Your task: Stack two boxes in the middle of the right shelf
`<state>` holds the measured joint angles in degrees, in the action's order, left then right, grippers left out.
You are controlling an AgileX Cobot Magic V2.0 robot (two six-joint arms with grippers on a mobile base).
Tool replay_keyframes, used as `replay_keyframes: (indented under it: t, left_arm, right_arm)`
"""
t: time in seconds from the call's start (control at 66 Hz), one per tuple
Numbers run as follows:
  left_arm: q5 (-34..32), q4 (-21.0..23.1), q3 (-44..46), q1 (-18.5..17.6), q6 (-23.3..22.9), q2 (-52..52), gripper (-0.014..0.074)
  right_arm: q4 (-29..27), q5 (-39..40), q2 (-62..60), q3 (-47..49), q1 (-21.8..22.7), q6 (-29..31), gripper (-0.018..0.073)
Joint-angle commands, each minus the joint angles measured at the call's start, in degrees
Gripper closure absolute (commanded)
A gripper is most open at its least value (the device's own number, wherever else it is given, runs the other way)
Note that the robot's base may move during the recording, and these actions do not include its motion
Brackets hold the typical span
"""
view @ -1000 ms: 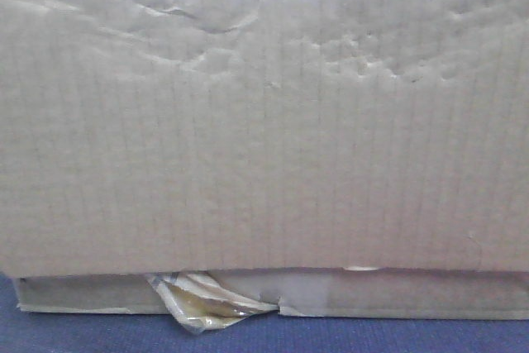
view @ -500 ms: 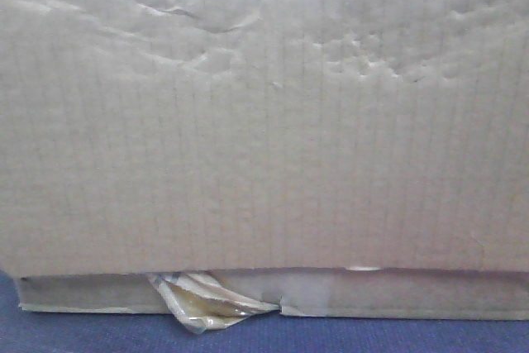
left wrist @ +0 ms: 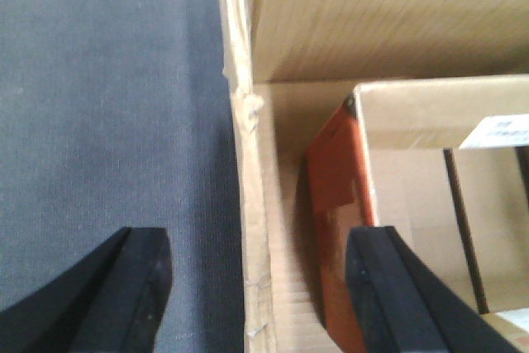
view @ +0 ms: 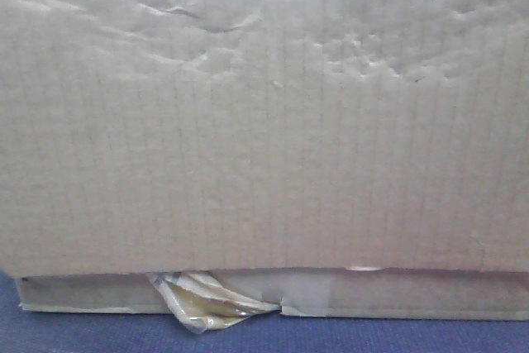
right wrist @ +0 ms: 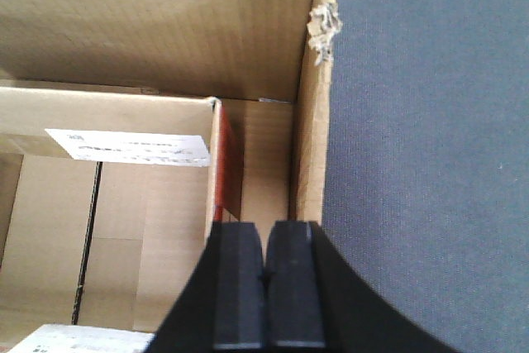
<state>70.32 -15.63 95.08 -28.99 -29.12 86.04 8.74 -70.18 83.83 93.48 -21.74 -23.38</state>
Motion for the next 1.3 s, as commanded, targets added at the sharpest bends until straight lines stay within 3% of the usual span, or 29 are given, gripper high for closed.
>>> replay_keyframes:
  t: [0.0, 0.273, 0.364, 0.47, 0.576, 0.773, 1.03, 1.288]
  left_arm:
    - [-0.36, -0.08, -0.56, 0.25, 0.19, -0.38, 0.0236]
    - [-0.36, -0.08, -0.67, 0.25, 0.19, -0.38, 0.0236]
    - [-0.36, -0.08, -0.67, 0.25, 0.19, -0.38, 0.0236]
    - [-0.36, -0.08, -0.67, 0.25, 0.29, -0.38, 0.0236]
    - [-0.36, -0.08, -0.67, 0.25, 0.41, -0.38, 0.0236]
    - [-0.36, -0.08, -0.67, 0.25, 0.41, -0.38, 0.0236]
    - [-0.36, -0.08, -0.67, 0.25, 0.41, -0.38, 0.0236]
    - [-0.36, -0.08, -0.67, 0.25, 0.41, -0.38, 0.0236]
  right_arm:
    - [0.37, 0.22, -0.12, 0.33, -0.09, 0.87, 0.07]
    - [1.63, 0.22, -0.12, -1.75, -0.09, 0.98, 0.0683]
    - [1.9, 0.22, -0.12, -2.88, -0.09, 0.98, 0.0557]
    - [1.9, 0.22, -0.12, -4.26, -0.09, 0.44, 0.0349]
    - [1.65, 0.22, -0.12, -5.89, 0.04, -1.74, 0.022]
    - [-0.48, 0.22, 0.42, -9.11, 0.04, -2.22, 0.0209]
    - [-3.12, 0.22, 1.22, -9.96, 5.14, -2.46, 0.021]
    - [-3.51, 0.22, 2.97, -10.05, 2.97, -2.46, 0.021]
